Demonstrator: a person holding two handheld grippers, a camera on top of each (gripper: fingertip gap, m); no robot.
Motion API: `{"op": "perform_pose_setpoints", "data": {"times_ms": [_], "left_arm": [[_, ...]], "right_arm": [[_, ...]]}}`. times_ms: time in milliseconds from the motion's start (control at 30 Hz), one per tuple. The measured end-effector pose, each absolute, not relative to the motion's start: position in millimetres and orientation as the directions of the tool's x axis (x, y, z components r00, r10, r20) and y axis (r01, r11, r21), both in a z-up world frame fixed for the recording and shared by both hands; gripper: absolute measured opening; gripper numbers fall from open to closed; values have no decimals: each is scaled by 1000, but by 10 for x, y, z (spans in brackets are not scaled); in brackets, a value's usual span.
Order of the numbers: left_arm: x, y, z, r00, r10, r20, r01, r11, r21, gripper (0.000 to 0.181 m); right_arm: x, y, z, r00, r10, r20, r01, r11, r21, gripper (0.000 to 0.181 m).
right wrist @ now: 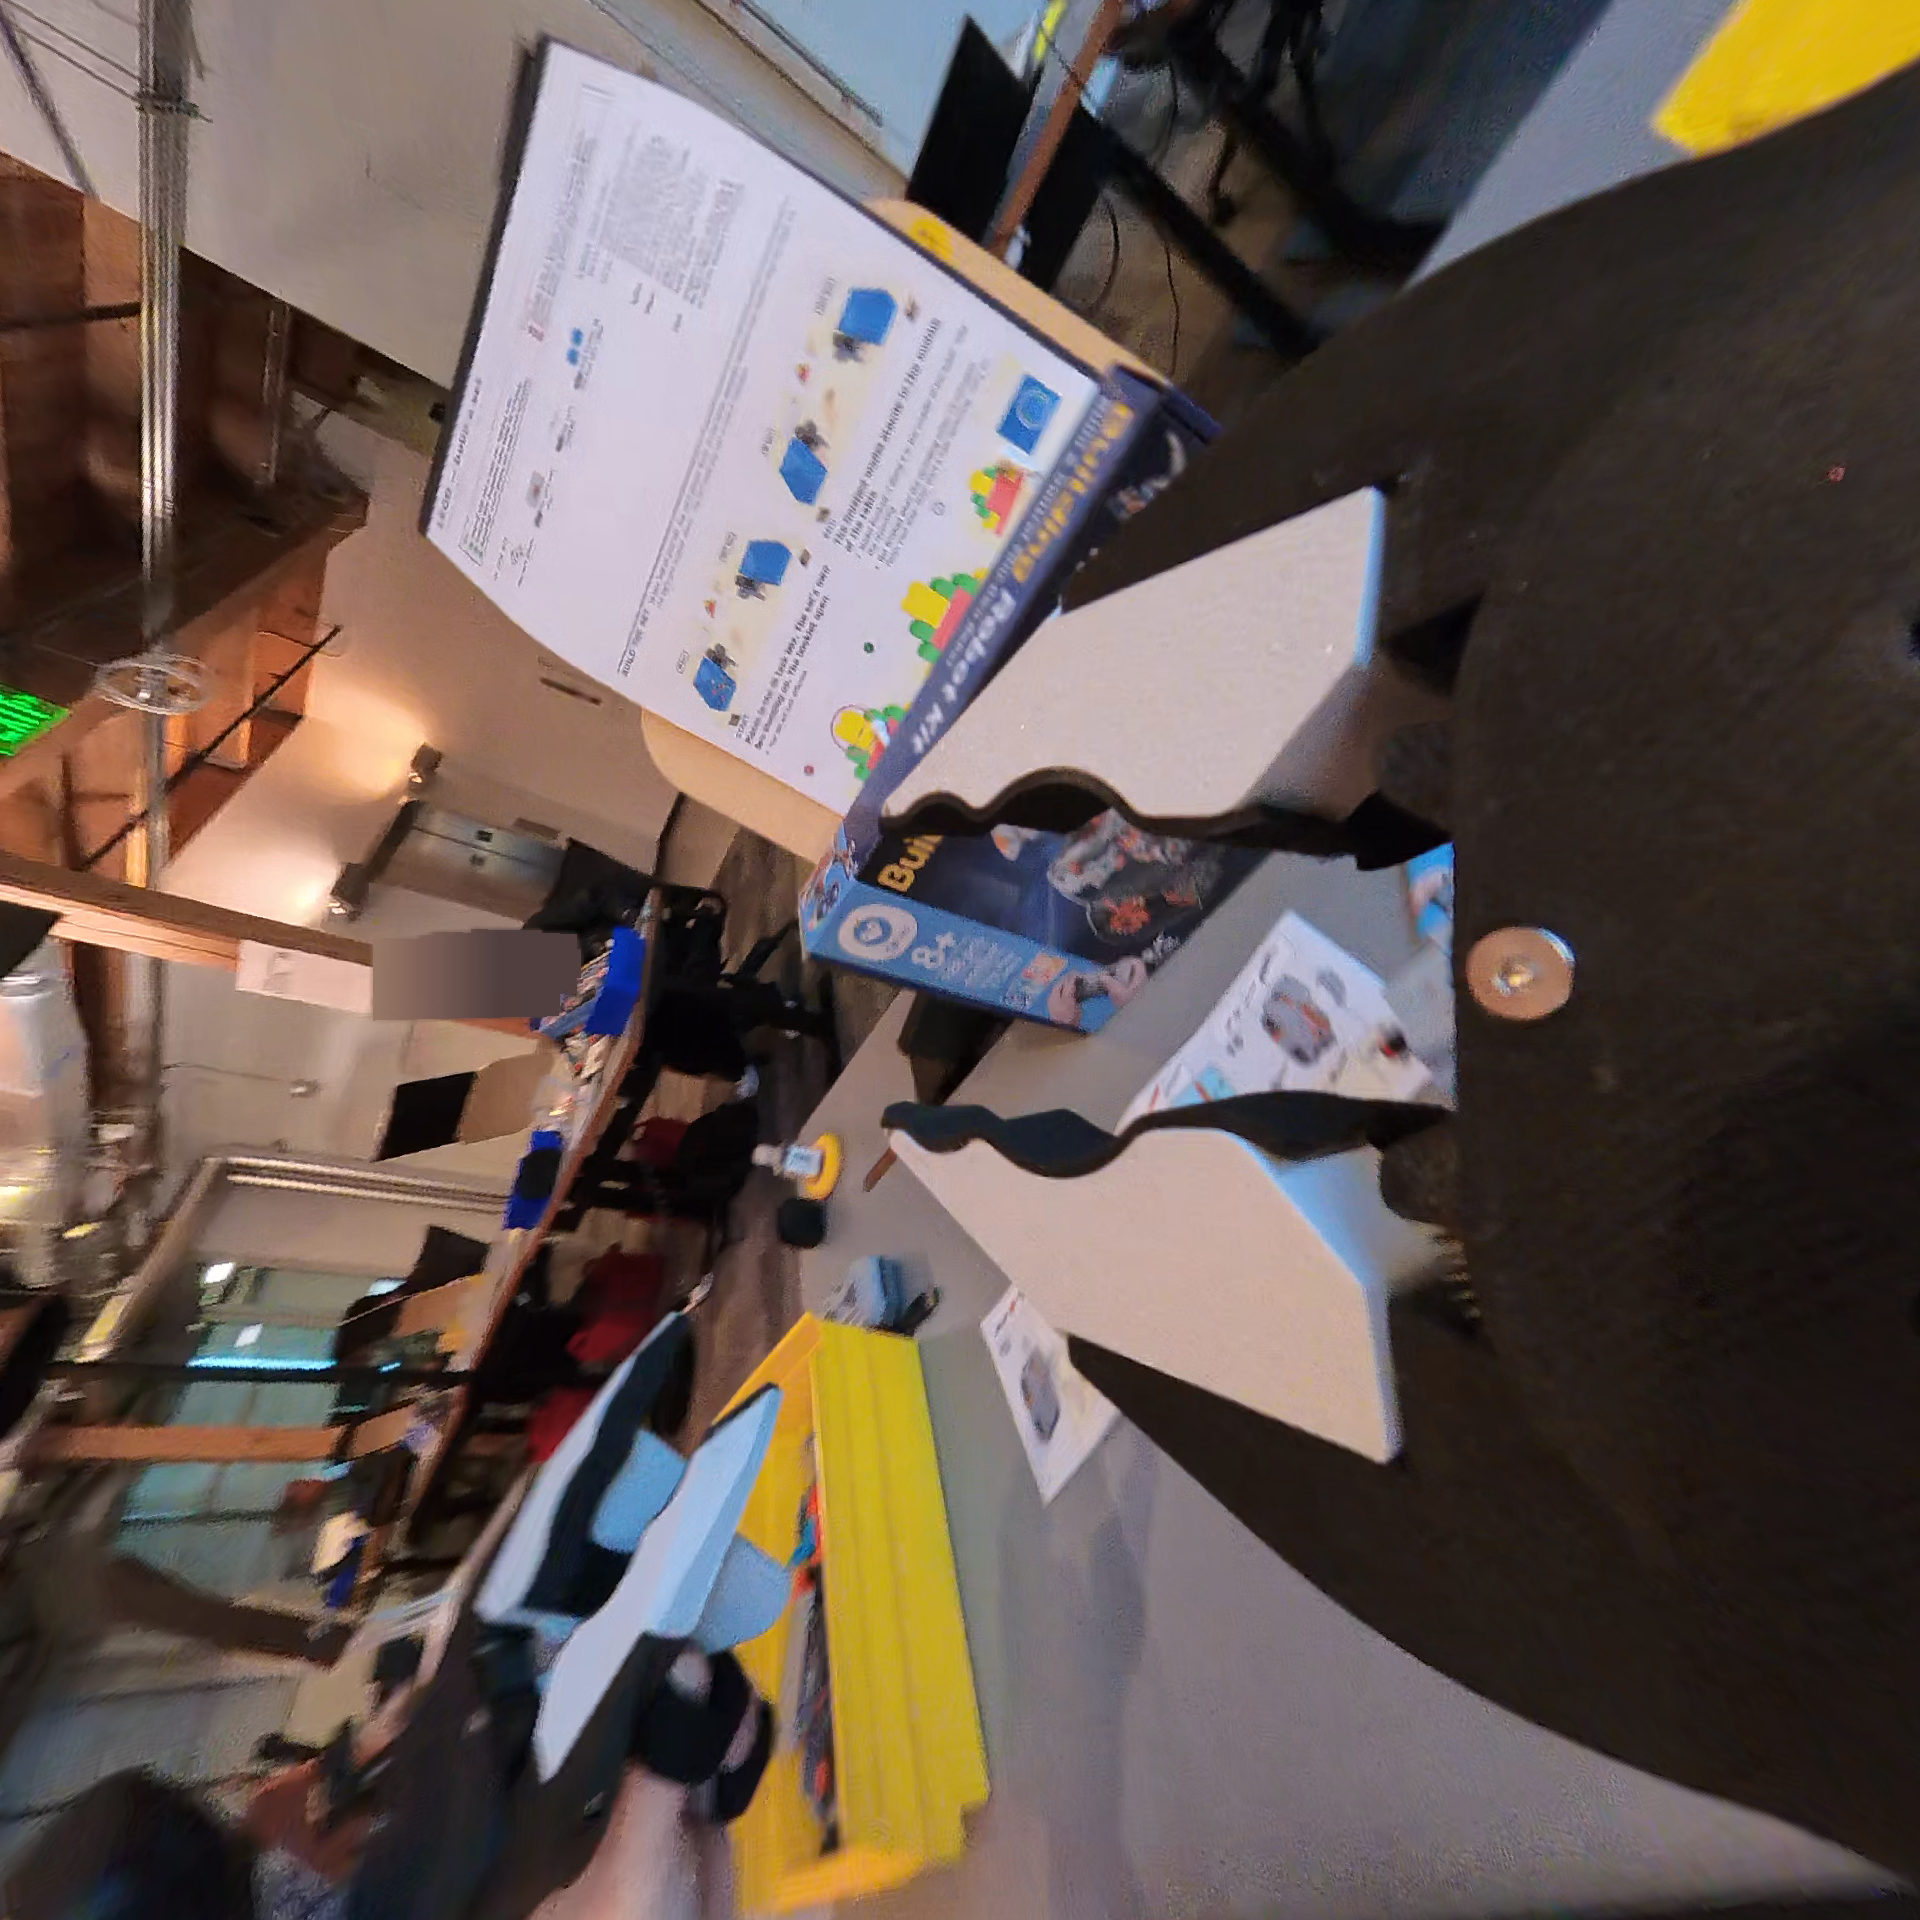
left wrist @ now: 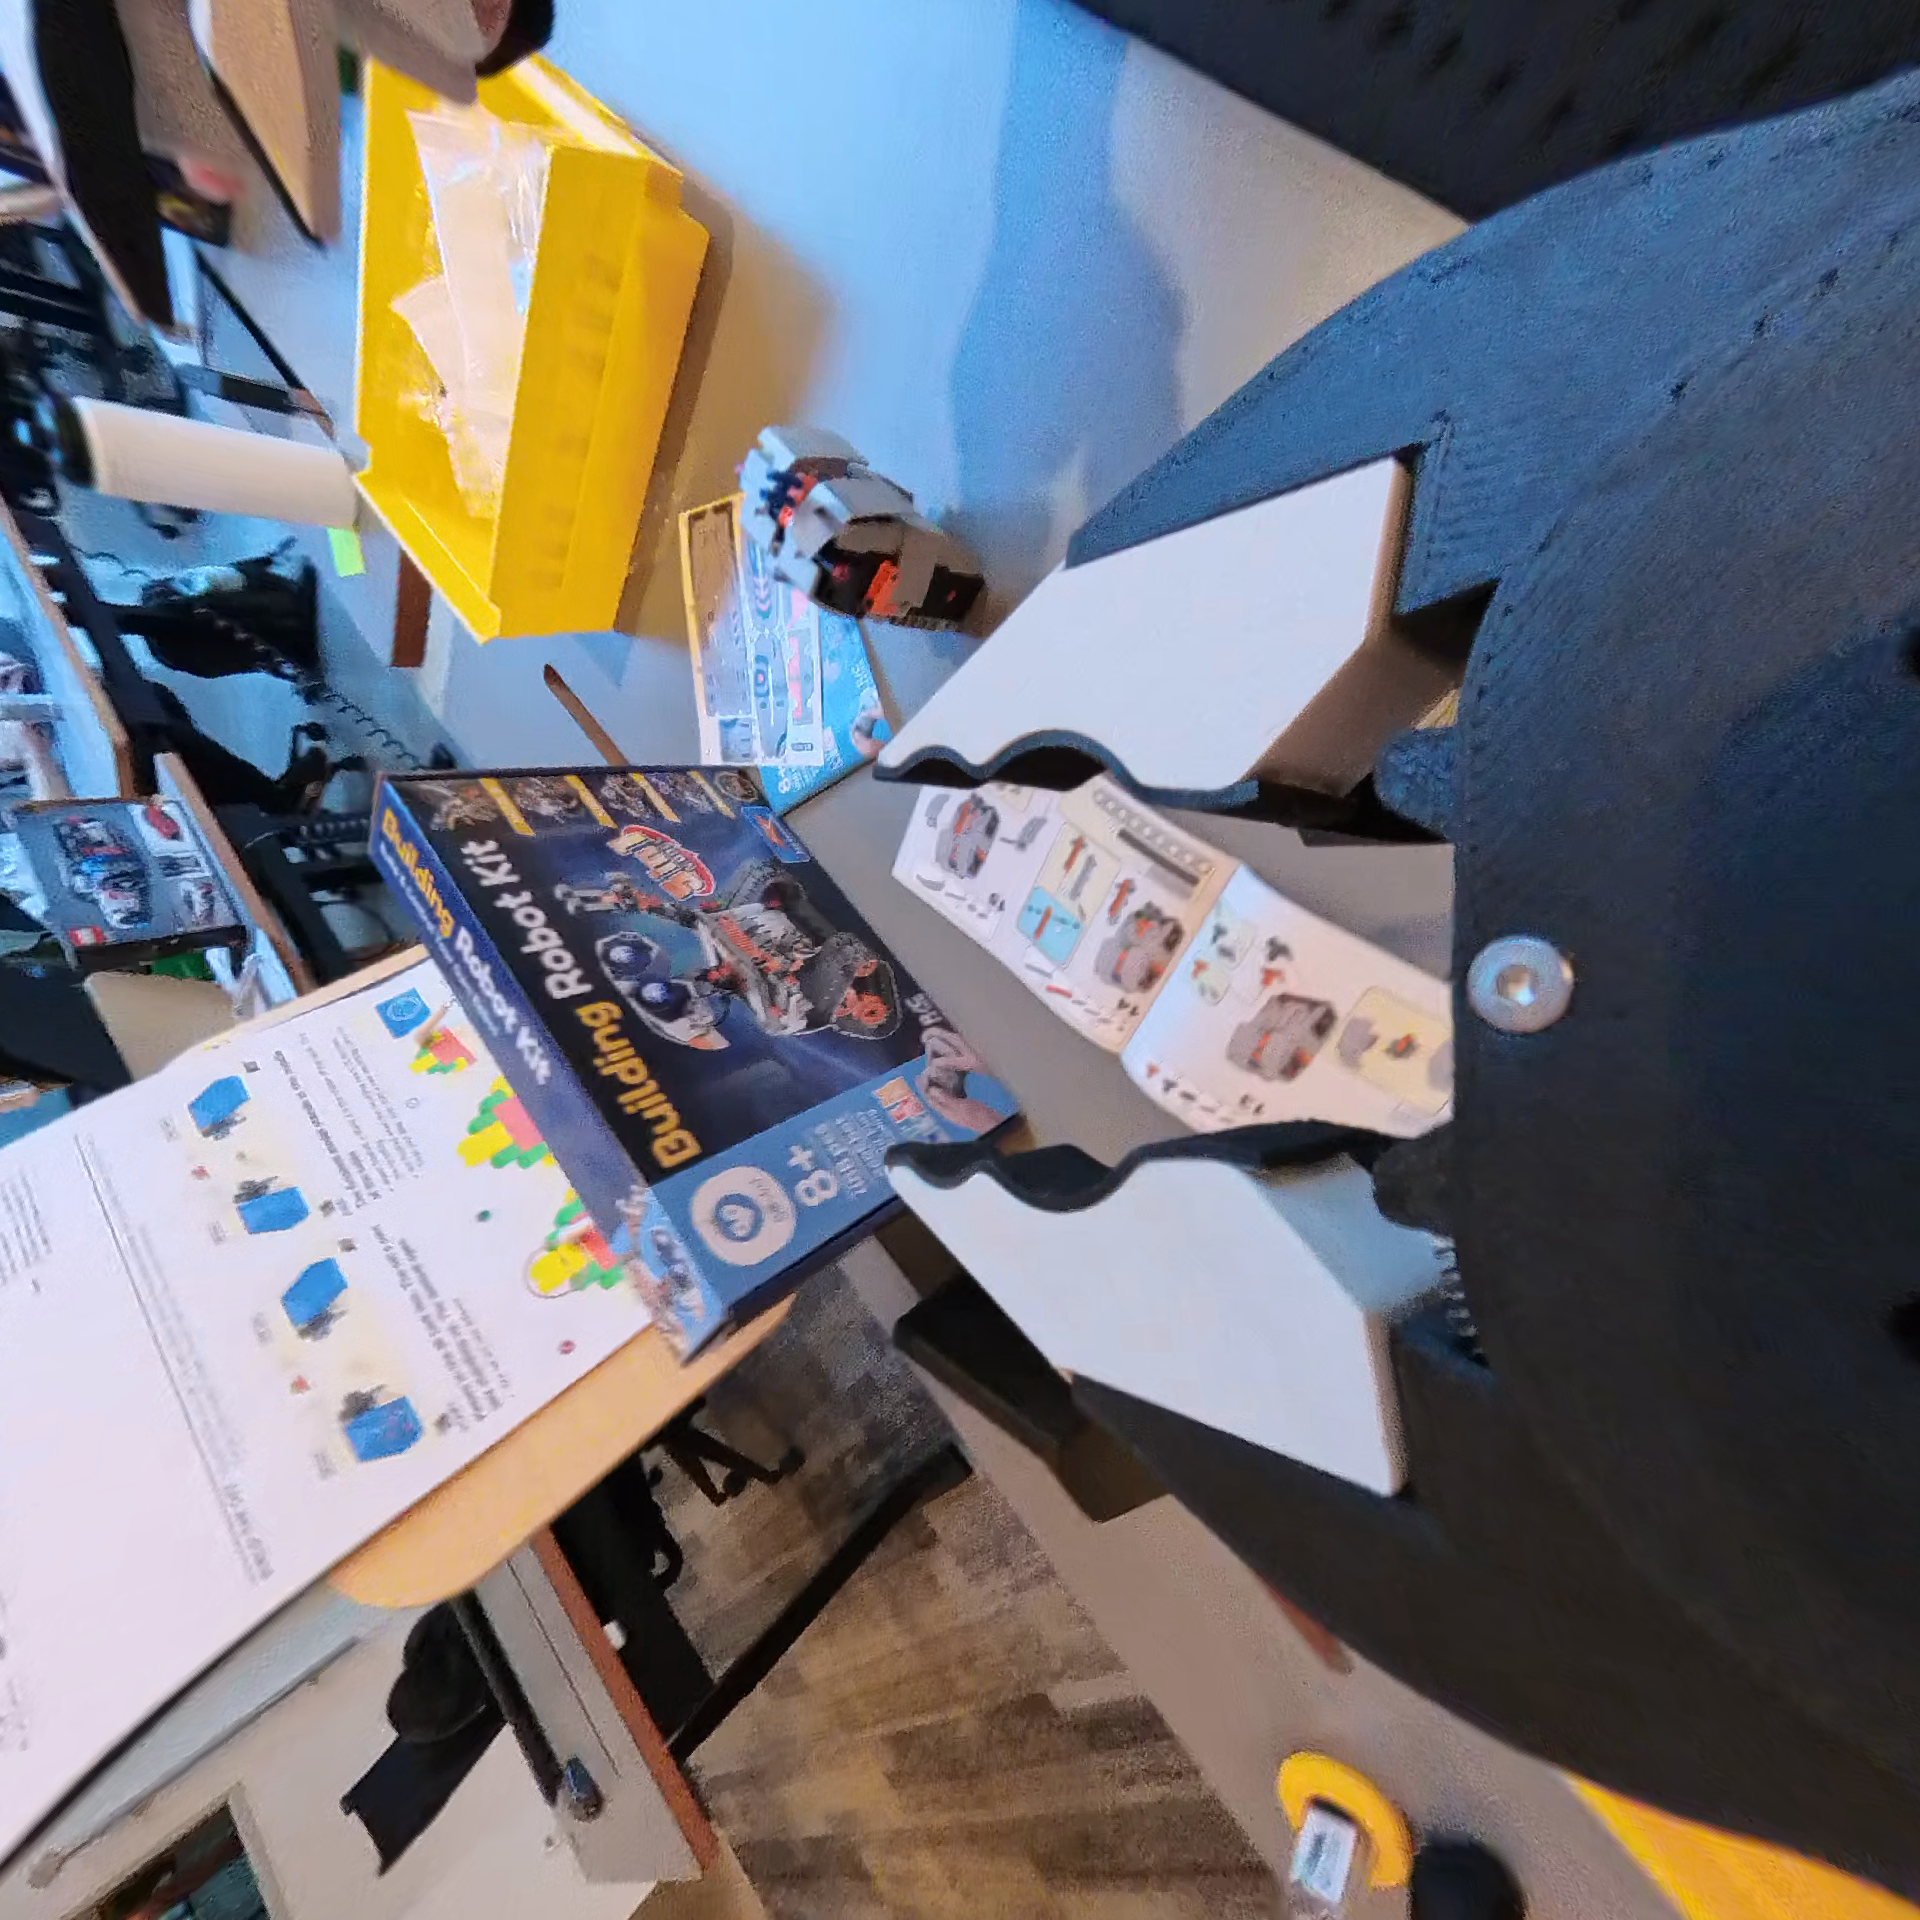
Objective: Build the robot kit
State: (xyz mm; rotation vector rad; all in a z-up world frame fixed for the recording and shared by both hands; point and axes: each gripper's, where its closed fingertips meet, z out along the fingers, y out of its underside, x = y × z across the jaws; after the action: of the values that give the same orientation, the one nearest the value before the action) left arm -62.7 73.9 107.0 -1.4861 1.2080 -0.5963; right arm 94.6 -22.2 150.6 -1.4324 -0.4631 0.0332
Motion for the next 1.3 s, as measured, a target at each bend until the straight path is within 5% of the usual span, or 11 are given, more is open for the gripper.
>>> {"op": "perform_pose_setpoints", "data": {"times_ms": [100,267,333,567,700,900,1033,1133,1167,1300], "left_arm": [[-339,811,1228,317,-932,-175,-361,52,-931,67],[-170,827,923,197,-977,-78,-286,18,-958,49],[-123,823,798,144,-990,10,-311,-55,-949,64],[128,573,757,-88,-990,110,-205,-90,-975,60],[572,217,379,-285,-956,71,-212,-10,-977,96],[1262,-60,-368,-336,-932,139,-290,-38,-956,101],[1410,-134,-810,-331,-943,15,-385,121,-915,106],[1537,-144,-948,-300,-954,-9,-405,135,-904,88],[1558,-138,-961,-290,-957,-17,-407,139,-903,65],[1462,-163,-958,-242,-970,14,-440,97,-893,62]], "right_arm": [[979,184,1569,879,279,387,367,125,-922,49],[1142,422,1184,866,388,316,314,70,-947,48],[1310,442,1075,880,382,280,290,34,-957,48],[1529,308,626,828,490,272,361,-97,-927,65],[1554,55,194,762,622,182,387,-211,-898,82],[1664,-182,-392,701,713,5,386,-374,-844,91],[1650,-163,-621,677,734,-47,401,-422,-813,84],[1622,-162,-755,661,740,-121,394,-480,-784,64],[1603,-165,-774,653,744,-141,386,-488,-783,58],[1551,-161,-790,634,764,-122,411,-466,-783,58]]}}
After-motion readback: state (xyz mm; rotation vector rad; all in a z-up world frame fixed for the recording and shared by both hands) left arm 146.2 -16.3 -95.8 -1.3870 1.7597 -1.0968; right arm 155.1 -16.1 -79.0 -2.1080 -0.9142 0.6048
